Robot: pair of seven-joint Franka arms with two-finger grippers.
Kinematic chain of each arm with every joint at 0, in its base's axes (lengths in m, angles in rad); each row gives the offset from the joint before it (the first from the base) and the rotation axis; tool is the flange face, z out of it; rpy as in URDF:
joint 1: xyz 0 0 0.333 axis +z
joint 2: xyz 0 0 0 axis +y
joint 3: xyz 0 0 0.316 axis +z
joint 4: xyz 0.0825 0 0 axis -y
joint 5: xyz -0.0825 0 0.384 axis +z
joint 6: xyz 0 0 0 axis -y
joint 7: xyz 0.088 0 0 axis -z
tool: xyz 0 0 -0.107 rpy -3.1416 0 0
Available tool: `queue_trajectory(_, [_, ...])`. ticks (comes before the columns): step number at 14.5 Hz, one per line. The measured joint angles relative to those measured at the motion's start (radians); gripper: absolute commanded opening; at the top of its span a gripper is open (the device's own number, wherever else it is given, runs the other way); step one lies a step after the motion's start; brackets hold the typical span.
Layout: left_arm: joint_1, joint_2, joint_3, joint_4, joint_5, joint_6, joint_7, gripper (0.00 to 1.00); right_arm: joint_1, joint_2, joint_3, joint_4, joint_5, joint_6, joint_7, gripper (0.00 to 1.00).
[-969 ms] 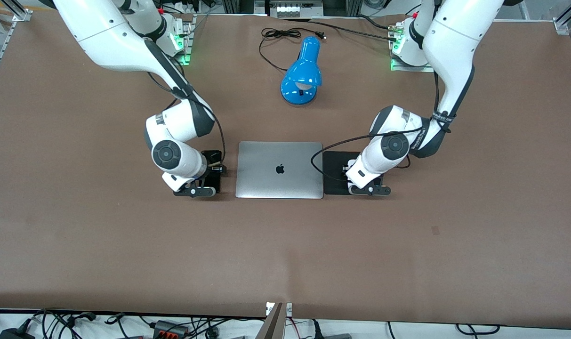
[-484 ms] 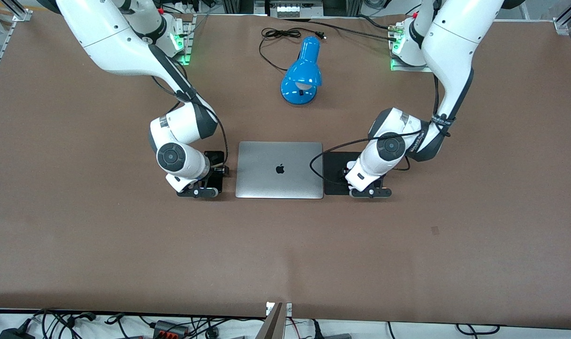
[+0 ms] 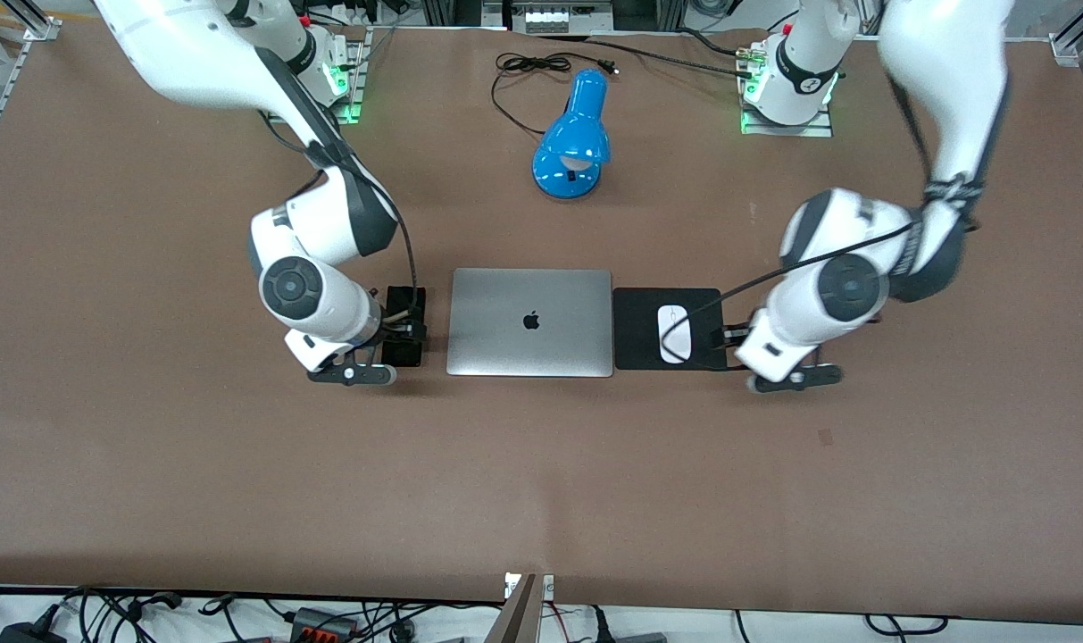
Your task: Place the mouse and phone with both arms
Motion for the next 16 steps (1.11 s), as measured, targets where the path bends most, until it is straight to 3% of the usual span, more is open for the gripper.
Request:
queue_trajectory(5, [0.144,-0.207,-0.002,0.015,0.000,-0.144,0.085,1.00,-0.105,-0.099,-0.010,0.219,-0.004,-0.298,-0.065,1.00])
queue_trajectory(9, [0.191,-0.354,-0.001,0.044,0.000,-0.291,0.095,1.00,-0.225,-0.151,-0.013,0.276,-0.004,-0.366,-0.131,1.00])
queue_trajectory(12, [0.190,-0.381,-0.008,0.073,0.000,-0.373,0.138,1.00,-0.272,-0.210,-0.017,0.288,-0.004,-0.408,-0.218,1.00])
queue_trajectory(14, [0.191,-0.378,-0.010,0.074,0.000,-0.389,0.241,1.00,-0.267,-0.253,-0.067,0.289,-0.004,-0.414,-0.314,1.00])
queue_trajectory(16, [0.194,-0.382,-0.010,0.074,0.000,-0.424,0.294,1.00,-0.232,-0.283,-0.160,0.289,-0.004,-0.415,-0.428,1.00])
